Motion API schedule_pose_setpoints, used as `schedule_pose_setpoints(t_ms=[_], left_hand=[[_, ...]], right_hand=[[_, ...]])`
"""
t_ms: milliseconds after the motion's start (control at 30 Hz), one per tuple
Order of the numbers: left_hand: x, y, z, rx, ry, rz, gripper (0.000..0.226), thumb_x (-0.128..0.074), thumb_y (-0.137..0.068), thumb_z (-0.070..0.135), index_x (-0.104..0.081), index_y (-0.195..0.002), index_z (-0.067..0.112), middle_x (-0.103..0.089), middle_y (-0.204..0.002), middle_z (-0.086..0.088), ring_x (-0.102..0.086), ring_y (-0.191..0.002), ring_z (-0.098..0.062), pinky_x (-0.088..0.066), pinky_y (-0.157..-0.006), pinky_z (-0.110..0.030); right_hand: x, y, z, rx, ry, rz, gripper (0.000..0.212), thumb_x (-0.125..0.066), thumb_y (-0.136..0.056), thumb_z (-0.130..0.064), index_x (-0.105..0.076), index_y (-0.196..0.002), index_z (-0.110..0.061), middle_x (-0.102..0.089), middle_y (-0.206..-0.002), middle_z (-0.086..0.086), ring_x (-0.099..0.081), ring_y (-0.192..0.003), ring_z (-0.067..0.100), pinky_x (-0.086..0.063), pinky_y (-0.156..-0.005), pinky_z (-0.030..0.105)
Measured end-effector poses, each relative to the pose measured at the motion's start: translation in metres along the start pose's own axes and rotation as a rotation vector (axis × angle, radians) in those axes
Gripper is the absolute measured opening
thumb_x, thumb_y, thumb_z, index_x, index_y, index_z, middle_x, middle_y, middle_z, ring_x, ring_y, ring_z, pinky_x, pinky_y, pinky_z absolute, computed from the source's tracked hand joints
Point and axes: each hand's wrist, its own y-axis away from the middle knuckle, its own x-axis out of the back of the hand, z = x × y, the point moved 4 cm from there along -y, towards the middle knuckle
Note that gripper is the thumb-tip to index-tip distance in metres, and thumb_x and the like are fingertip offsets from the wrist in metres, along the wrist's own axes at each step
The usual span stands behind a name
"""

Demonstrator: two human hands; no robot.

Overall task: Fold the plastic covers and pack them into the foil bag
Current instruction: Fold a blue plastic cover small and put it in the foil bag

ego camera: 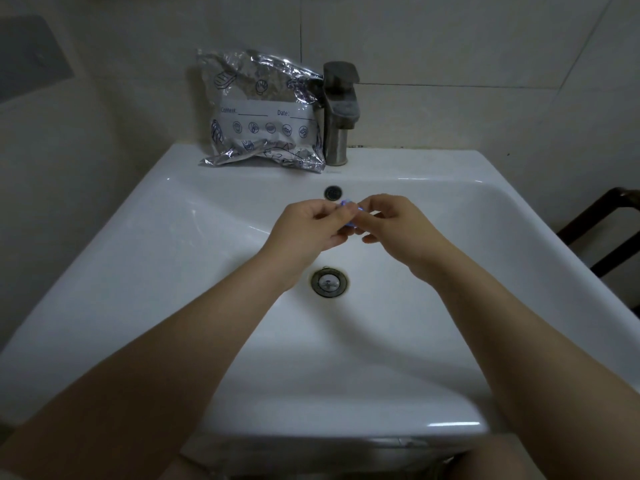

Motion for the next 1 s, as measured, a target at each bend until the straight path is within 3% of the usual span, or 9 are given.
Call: schedule_pose_setpoints(t_ms=[167, 333, 400, 533, 633, 767, 900, 1000], left_hand=[[0.002, -0.001, 0.000, 0.030, -0.025, -0.006, 0.012, -0.061, -0.089, 0.021, -0.067, -0.083, 0.013, -0.070, -0.087, -0.004, -0.067, -0.087, -0.011, -0.054, -0.081, -0.020], [0.005, -0.002, 0.003, -0.024, -0.074, 0.018, 0.011, -0.061, -0.089, 0.020, -0.068, -0.082, 0.015, -0.070, -0.089, -0.004, -0.066, -0.094, -0.015, -0.051, -0.091, -0.026], [0.006, -0.002, 0.005, -0.073, -0.104, 0.035, 0.014, -0.061, -0.089, 0.017, -0.067, -0.077, 0.016, -0.070, -0.084, -0.003, -0.066, -0.089, -0.015, -0.050, -0.091, -0.028], [0.007, -0.001, 0.012, -0.147, -0.100, 0.044, 0.013, -0.062, -0.087, 0.009, -0.062, -0.075, 0.015, -0.070, -0.065, 0.007, -0.067, -0.070, -0.006, -0.053, -0.083, -0.022], [0.009, -0.001, 0.012, -0.122, -0.081, 0.069, 0.018, -0.067, -0.084, 0.010, -0.052, -0.084, 0.020, -0.072, -0.075, 0.001, -0.071, -0.079, -0.016, -0.051, -0.092, -0.036], [0.009, -0.001, 0.009, -0.072, -0.140, 0.057, 0.020, -0.067, -0.082, 0.006, -0.057, -0.088, 0.022, -0.072, -0.078, -0.002, -0.070, -0.082, -0.021, -0.049, -0.096, -0.044], [0.003, 0.001, 0.006, -0.064, -0.203, 0.007, 0.017, -0.064, -0.082, 0.001, -0.062, -0.080, 0.018, -0.070, -0.073, 0.000, -0.068, -0.072, -0.016, -0.053, -0.088, -0.037], [0.000, 0.002, 0.002, -0.036, -0.203, -0.028, 0.015, -0.063, -0.083, 0.002, -0.063, -0.081, 0.017, -0.069, -0.078, -0.002, -0.066, -0.073, -0.012, -0.053, -0.076, -0.024]], right_hand=[[0.002, 0.001, -0.002, 0.021, 0.012, 0.035, 0.016, -0.060, -0.090, -0.027, -0.061, -0.082, -0.013, -0.069, -0.089, 0.014, -0.063, -0.090, 0.031, -0.047, -0.089, 0.049], [0.004, 0.002, -0.004, -0.001, -0.035, 0.082, 0.026, -0.063, -0.087, -0.027, -0.061, -0.085, -0.001, -0.068, -0.092, 0.020, -0.054, -0.078, 0.021, -0.045, -0.075, 0.040], [0.004, 0.002, -0.003, -0.050, -0.082, 0.085, 0.024, -0.062, -0.087, -0.023, -0.058, -0.081, 0.000, -0.066, -0.093, 0.025, -0.056, -0.078, 0.020, -0.048, -0.080, 0.045], [0.001, 0.005, -0.003, -0.125, -0.242, 0.013, 0.018, -0.059, -0.090, -0.021, -0.055, -0.078, -0.008, -0.065, -0.088, 0.017, -0.062, -0.077, 0.016, -0.050, -0.085, 0.035], [0.000, 0.005, 0.002, -0.185, -0.268, -0.014, 0.016, -0.060, -0.090, -0.022, -0.055, -0.092, -0.006, -0.065, -0.092, 0.014, -0.063, -0.077, 0.017, -0.052, -0.084, 0.034], [0.004, 0.002, 0.006, -0.222, -0.364, -0.045, 0.034, -0.061, -0.088, -0.014, -0.051, -0.121, -0.010, -0.065, -0.110, 0.011, -0.065, -0.094, 0.021, -0.052, -0.081, 0.030], [0.010, 0.003, 0.002, -0.124, -0.335, -0.064, 0.016, -0.059, -0.088, -0.009, -0.063, -0.103, -0.013, -0.068, -0.102, 0.011, -0.065, -0.095, 0.023, -0.050, -0.088, 0.033], [0.009, 0.002, 0.001, -0.054, -0.220, -0.008, 0.013, -0.064, -0.083, -0.002, -0.066, -0.089, -0.013, -0.066, -0.085, 0.007, -0.059, -0.074, 0.014, -0.048, -0.070, 0.024]])
